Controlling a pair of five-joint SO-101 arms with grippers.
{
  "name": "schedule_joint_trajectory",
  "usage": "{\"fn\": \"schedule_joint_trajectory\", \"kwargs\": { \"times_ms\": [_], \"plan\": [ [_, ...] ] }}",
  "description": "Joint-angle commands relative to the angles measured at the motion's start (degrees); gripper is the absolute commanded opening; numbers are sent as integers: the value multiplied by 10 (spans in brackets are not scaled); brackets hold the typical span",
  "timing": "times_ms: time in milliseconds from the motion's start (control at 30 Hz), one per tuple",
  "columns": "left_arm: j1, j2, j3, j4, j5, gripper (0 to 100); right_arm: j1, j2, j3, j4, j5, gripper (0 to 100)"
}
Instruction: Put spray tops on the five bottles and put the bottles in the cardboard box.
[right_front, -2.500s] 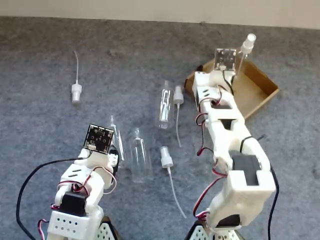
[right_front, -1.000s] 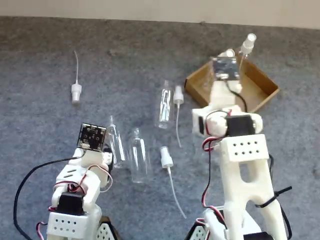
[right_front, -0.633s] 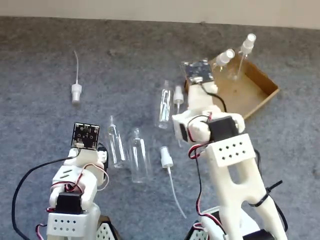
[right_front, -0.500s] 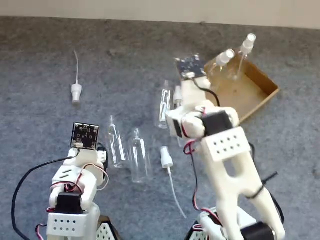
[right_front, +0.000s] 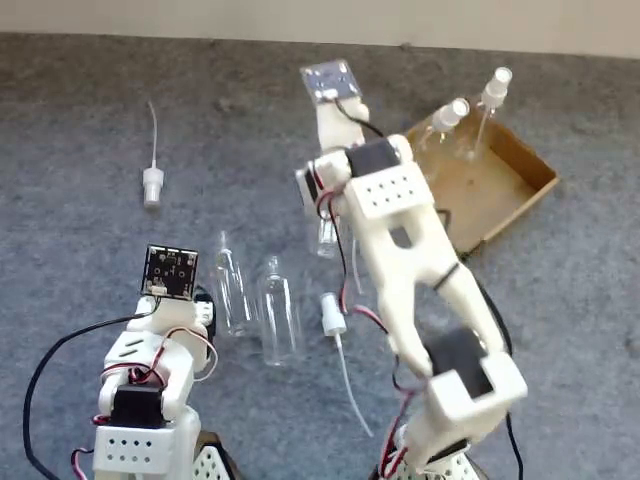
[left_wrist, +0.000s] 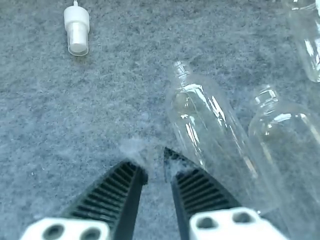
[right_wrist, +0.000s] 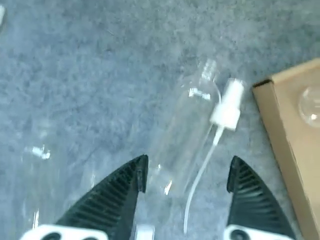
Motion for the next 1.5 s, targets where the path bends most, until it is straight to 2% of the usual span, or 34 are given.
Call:
{"fn": "schedule_joint_trajectory", "kwargs": {
  "times_ms": [0, 267, 467, 667, 967, 1267, 1467],
  "plan": [
    [-2, -8, -5, 0, -6, 7, -6, 74, -154, 42, 5, 235],
    [-2, -8, -4, 0, -6, 7, -2, 341, -521, 153, 6, 235],
    [-2, -8, -3, 1, -6, 7, 35, 480, -695, 176, 6, 235],
    [-2, -8, -3, 1, -6, 7, 47, 522, -712, 230, 6, 235],
    [-1, -8, -2, 1, -6, 7, 45, 528, -707, 258, 2, 235],
    [-1, -8, -2, 1, -6, 7, 3, 527, -712, 289, 7, 235],
    [-1, -8, -2, 1, -6, 7, -26, 527, -709, 295, 76, 235]
  ]
}}
